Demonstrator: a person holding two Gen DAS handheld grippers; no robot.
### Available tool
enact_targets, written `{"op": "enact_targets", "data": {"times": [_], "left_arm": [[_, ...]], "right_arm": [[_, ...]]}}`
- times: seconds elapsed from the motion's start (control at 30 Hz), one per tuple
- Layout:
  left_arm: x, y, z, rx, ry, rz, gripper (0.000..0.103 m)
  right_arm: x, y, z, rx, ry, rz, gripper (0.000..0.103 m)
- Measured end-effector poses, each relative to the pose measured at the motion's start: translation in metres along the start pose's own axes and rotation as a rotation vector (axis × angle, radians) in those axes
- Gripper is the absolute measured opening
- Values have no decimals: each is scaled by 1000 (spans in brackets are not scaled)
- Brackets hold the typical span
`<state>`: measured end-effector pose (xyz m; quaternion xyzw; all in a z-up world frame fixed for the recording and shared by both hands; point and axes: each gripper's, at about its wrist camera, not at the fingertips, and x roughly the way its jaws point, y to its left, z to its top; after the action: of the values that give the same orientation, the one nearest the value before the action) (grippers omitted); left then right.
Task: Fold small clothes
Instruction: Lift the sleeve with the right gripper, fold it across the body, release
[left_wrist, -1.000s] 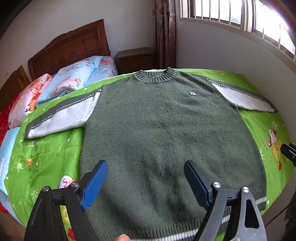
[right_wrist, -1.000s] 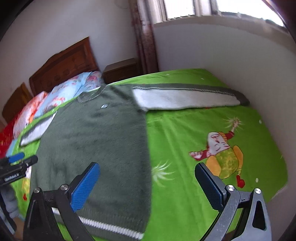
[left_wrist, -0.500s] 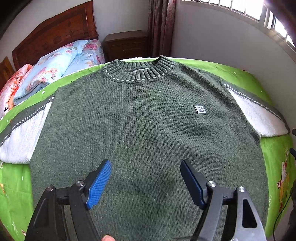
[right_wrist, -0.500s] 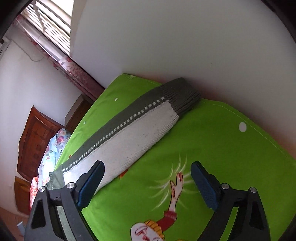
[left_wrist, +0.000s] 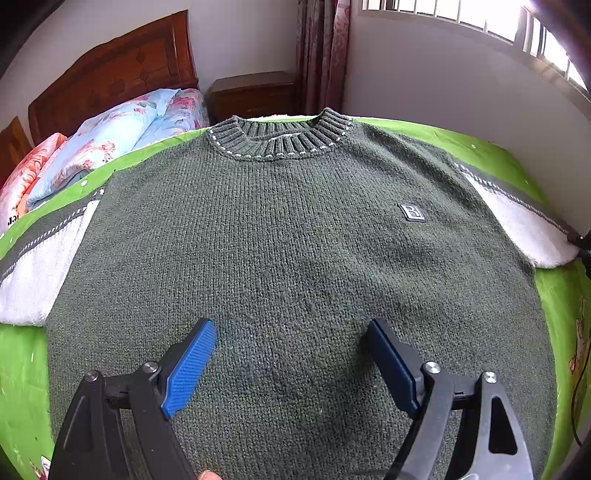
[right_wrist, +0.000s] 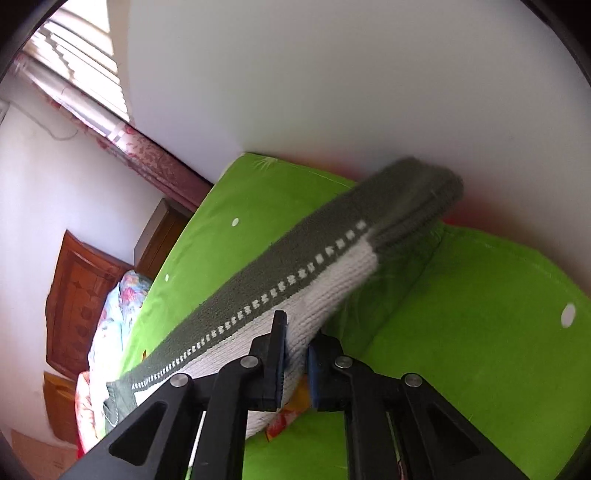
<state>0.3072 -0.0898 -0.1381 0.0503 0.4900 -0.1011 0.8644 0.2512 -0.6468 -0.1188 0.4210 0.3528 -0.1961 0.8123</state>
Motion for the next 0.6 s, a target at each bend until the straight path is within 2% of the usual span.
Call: {"op": "enact_targets", "data": {"times": [0.03, 0.17, 0.3, 0.43, 0.5, 0.57, 0.6], "left_arm": [[0, 1, -2, 4, -4, 0, 90], [1, 6, -8, 10, 17, -2, 103], [-2, 8, -13, 46, 22, -22, 103], [-5, 8, -14, 76, 48, -40, 103], [-7, 10, -15, 78, 54, -41, 100], [-14, 10, -16, 83, 37, -33, 86], [-18, 9, -17, 88, 28, -17, 83]], "right_arm": [[-3, 0, -4, -2, -10, 0, 103], [-9, 1, -11, -24, -52, 10, 103], [-24, 15, -12, -80, -98, 16, 103], [-46, 49, -17, -186, -163, 32, 103], [-61, 74, -24, -264, -203, 46, 103], [-76, 99, -34, -344, -239, 64, 103], [-82, 113, -40, -383, -256, 73, 103]]}}
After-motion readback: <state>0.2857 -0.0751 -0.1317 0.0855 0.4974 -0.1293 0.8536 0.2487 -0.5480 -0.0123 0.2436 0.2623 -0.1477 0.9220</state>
